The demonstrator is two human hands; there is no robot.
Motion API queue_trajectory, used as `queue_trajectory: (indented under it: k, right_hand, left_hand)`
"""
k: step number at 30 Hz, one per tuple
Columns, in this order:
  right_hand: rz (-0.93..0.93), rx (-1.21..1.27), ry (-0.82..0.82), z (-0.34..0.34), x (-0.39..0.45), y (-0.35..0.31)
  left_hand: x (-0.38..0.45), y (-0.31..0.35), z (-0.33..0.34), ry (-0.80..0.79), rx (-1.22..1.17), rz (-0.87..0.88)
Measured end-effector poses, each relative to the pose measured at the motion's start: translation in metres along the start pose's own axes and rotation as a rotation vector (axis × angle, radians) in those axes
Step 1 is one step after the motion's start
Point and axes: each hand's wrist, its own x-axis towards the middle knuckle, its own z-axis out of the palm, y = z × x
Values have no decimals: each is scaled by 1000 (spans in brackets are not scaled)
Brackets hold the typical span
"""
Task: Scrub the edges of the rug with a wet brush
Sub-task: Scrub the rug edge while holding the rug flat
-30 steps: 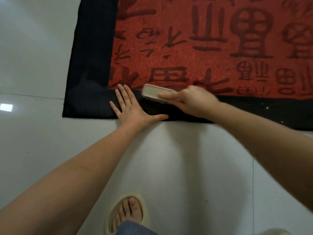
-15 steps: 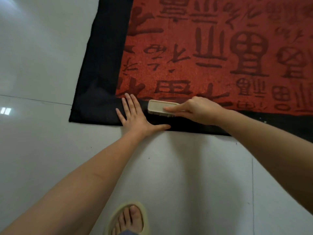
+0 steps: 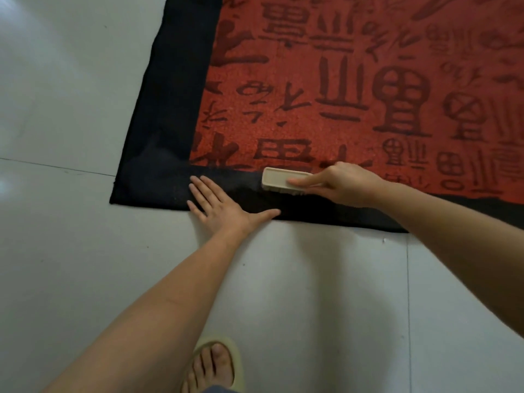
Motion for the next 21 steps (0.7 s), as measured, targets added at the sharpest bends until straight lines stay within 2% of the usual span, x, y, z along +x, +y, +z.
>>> queue_trajectory:
  k: [3,6,11,15,17,19,21]
  right_hand:
    - [14,-37,26,12,37,-32]
    - [-82,-50,76,29,75,-67]
    - [-27,45,51,10,-1,-1]
    - [45,47,106,38,39,-44]
    - [-29,52,133,45,56,-57]
    - [-40,73,154,34,43,-34]
    - [-34,85,91,23,14,-8]
  left_hand:
    - [0,3,-2,-5,-4,-14]
    - [-2,1,-4,-18,-14,-21]
    - [-2,-1,-2,-9,-6,9]
    - [-3,2,-5,-18,-15,-4]
    - [-4,-1,-4,-5,-30,4]
    - [-2,-3,-3,19,-37,19]
    - [-4,-4,-2,23,-29,30]
